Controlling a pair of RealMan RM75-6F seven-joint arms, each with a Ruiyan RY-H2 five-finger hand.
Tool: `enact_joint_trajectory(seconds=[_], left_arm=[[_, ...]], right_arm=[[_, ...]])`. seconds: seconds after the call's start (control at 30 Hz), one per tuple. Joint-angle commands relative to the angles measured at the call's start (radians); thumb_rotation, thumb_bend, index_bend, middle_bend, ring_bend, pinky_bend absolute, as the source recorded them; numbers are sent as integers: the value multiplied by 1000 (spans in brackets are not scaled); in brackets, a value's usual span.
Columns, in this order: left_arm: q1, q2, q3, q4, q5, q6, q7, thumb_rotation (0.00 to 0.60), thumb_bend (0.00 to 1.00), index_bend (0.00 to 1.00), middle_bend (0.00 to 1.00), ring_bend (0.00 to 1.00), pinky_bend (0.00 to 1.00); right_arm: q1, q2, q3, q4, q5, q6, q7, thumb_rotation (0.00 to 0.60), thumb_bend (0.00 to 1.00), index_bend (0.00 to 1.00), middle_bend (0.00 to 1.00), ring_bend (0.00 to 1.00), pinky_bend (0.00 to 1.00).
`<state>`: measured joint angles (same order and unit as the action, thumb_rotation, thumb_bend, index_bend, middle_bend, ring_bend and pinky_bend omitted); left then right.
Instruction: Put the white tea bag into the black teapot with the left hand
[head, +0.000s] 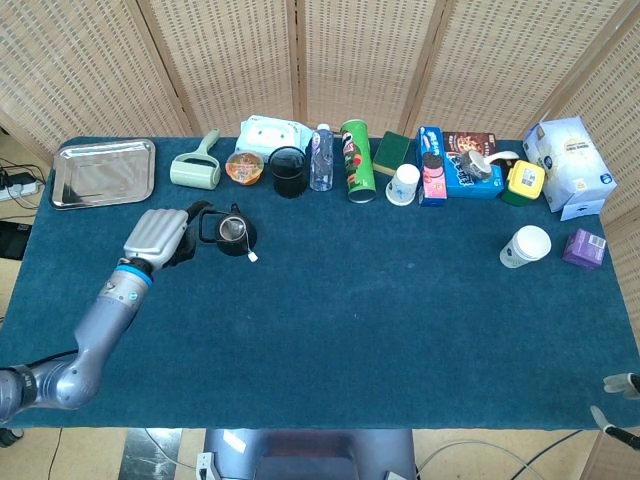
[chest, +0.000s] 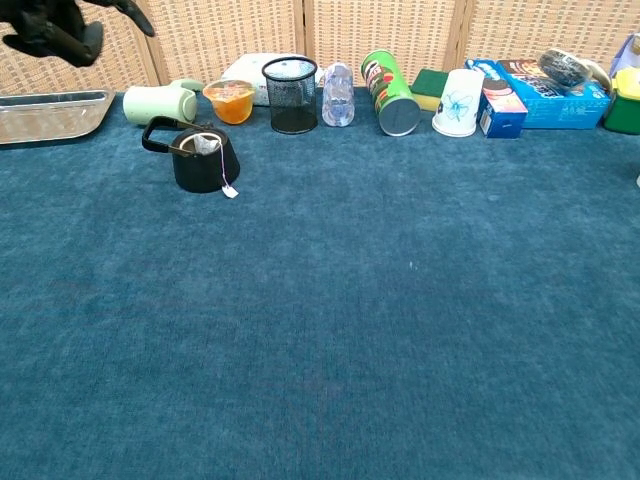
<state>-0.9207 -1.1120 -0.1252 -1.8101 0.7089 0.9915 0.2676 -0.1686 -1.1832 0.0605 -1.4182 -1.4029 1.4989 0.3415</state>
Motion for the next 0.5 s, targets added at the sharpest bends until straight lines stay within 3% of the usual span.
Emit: enact_joint_trajectory(seconds=[0.03, 0.17, 0.23, 0.37, 0.5], left_arm=[[94, 36, 23, -56, 120, 86, -77, 600, 790, 163, 1000, 931, 867], [177, 48, 54, -80, 224, 158, -123, 600, 769, 169, 923, 816, 811], [270, 66, 102, -108, 320, 257, -156, 600, 744, 171, 862, 769, 775], [383, 56, 151, -98, 461, 384, -193, 600, 619, 199, 736, 669, 705], [491, 32, 184, -80, 550, 506, -221, 600, 550, 242, 696, 599, 670]], right_arm=[[7, 4, 0, -8, -6, -4, -10, 600, 274, 402, 446, 435, 332], [21, 11, 2, -23, -18, -8, -30, 600, 275, 402, 446, 429, 332], [44, 18, 4, -42, -41, -15, -64, 600, 276, 402, 446, 422, 331], [64, 19, 8, -66, -59, -13, -101, 600, 276, 402, 446, 384, 311], [77, 20, 5, -81, -84, -5, -132, 600, 275, 402, 444, 352, 287]])
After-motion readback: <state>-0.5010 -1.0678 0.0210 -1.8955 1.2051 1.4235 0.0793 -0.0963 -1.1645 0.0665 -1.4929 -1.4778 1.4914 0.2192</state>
